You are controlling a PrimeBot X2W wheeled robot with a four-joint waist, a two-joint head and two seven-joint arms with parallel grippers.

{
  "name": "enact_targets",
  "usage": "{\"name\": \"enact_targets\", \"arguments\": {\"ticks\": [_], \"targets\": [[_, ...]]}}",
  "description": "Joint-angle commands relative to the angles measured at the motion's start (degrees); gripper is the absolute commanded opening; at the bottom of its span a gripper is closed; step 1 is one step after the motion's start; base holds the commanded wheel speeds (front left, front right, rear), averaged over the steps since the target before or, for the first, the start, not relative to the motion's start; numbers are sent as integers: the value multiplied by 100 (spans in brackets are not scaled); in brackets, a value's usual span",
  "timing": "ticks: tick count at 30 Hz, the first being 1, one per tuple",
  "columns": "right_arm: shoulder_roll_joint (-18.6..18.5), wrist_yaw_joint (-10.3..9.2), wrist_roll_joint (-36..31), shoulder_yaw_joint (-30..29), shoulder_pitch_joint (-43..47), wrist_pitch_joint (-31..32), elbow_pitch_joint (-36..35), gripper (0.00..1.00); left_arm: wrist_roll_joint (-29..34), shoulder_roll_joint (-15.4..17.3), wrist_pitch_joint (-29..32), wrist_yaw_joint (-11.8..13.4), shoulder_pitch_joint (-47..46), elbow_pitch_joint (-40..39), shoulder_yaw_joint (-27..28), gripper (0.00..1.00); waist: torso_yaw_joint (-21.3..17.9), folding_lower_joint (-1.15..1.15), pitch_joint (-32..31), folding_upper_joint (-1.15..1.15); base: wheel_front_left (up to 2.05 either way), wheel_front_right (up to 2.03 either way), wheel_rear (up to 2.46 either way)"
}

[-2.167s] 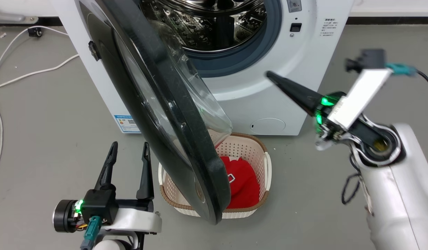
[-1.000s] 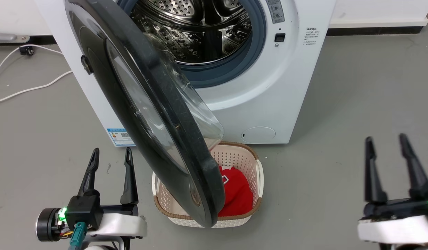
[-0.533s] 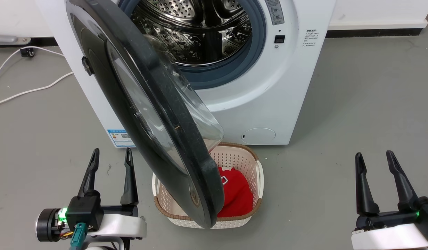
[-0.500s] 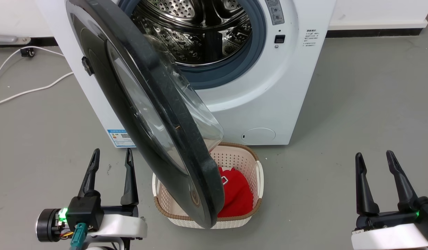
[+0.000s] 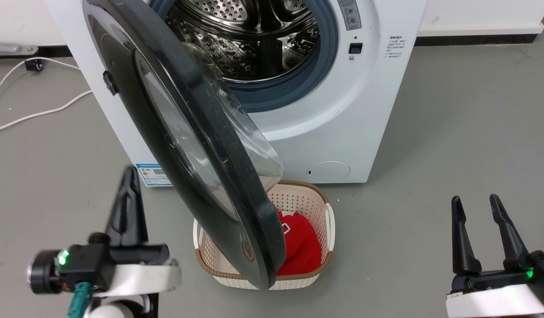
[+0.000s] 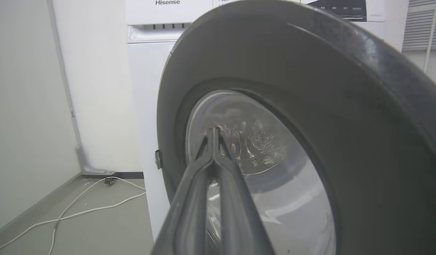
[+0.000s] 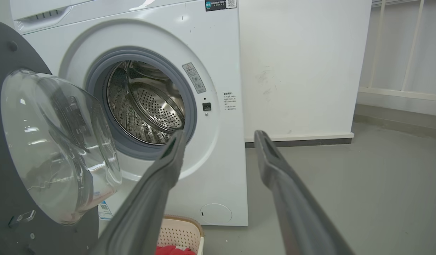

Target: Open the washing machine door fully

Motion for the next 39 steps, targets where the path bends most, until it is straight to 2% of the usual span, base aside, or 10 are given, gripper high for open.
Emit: {"name": "enact_targets", "arguments": {"ticks": [1, 5, 10, 15, 19, 27, 28, 30, 34, 39], "targets": [[23, -4, 48, -6, -94, -28, 38, 100, 2, -4, -14, 36, -133, -278, 9, 0, 6, 0, 8, 0, 0, 0, 0], [23, -4, 93, -21, -113, -31, 79, 100, 6, -3, -13, 102, -294, -859, -33, 0, 15, 0, 14, 0, 0, 0, 0], [23, -4, 115, -8, -122, -32, 125, 100, 102, -3, -13, 157, -627, -1985, -239, 0, 10, 0, 27, 0, 0, 0, 0], [23, -4, 159, 11, -157, -35, 177, 100, 203, -3, -9, 5, -892, -2695, -759, 0, -4, 0, 44, 0, 0, 0, 0], [23, -4, 160, 17, -134, -31, 234, 100, 116, -1, -9, -143, -814, -2760, -1337, 0, -14, 0, 8, 0, 0, 0, 0], [23, -4, 189, 23, -38, -33, 319, 100, -235, 3, -10, -511, -300, -1986, -2399, 0, 35, 0, -55, 0, 0, 0, 0], [22, -4, 188, 22, -34, -33, 322, 100, -277, 11, -10, -552, -221, -1825, -2509, 0, 43, 0, -56, 0, 0, 0, 0], [22, -4, 212, 51, -24, -33, 367, 100, -385, 127, 88, -651, 47, -1000, -2911, 0, 57, 0, -53, 0, 0, 0, 0], [22, -4, 273, 74, -45, -33, 422, 100, -521, 163, 378, -692, 123, -167, -3166, 0, 69, 0, -19, 0, 0, 0, 0], [22, -4, 292, 77, -109, -33, 478, 100, -594, 111, 309, -646, -115, 607, -3163, 0, 73, 0, 28, 0, 0, 0, 0]]}}
